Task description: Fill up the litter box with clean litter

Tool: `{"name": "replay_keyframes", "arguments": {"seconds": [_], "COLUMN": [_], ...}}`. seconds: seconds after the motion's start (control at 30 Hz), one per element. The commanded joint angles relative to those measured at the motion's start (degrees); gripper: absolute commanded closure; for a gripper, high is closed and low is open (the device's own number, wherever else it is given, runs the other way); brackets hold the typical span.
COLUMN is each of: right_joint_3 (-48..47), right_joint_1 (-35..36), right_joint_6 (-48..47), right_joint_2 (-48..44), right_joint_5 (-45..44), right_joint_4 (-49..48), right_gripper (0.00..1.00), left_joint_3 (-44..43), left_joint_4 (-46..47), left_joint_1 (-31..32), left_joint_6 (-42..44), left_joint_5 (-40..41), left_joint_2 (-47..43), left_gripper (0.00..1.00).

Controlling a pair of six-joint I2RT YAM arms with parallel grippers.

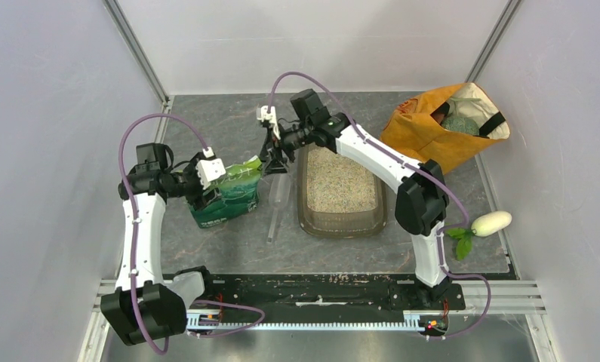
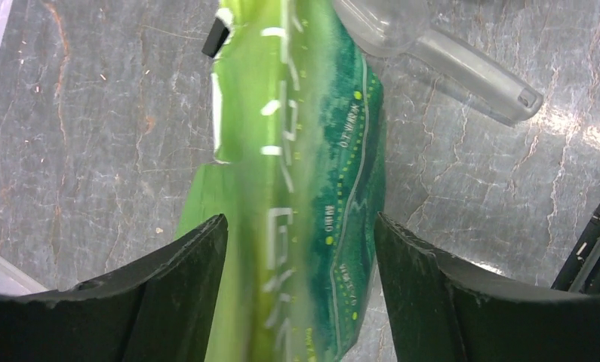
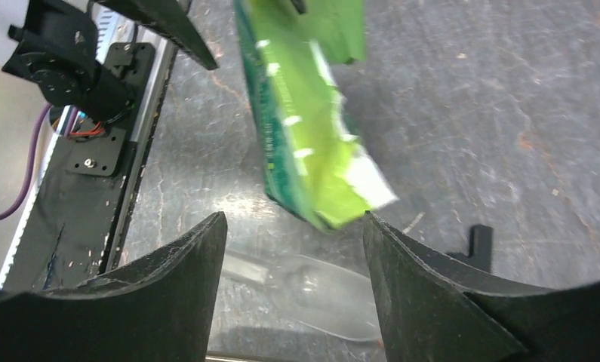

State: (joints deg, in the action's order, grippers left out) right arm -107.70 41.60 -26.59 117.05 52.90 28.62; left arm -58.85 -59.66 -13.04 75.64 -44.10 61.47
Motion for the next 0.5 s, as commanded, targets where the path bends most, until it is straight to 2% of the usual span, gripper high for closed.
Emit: {"name": "replay_keyframes", "arguments": {"seconds": [0.0, 0.2, 0.47], "right_joint_3": [-3.2, -5.9, -19.4], "right_joint_1": [-3.3, -5.0, -3.5], "right_joint_6": [5.8, 4.2, -4.6], "right_joint_2": [-2.4, 1.2, 13.0], "right_joint_5": [-0.4, -7.9, -26.1], "right_joint_4": [-3.7, -1.0, 11.2], "right_gripper": [0.26, 0.24, 0.34], "left_joint_3": [-2.9, -4.2, -6.9], "left_joint_4": [3.6, 6.3, 15.8], "left_joint_1": [-0.1, -0.1, -0.1], "left_joint_6": [-5.9, -8.6, -21.0], "left_joint_5": [-2.0, -1.9, -3.6], "left_joint_2": [0.0, 1.3, -1.6], "left_gripper": [0.22, 0.19, 0.16]}}
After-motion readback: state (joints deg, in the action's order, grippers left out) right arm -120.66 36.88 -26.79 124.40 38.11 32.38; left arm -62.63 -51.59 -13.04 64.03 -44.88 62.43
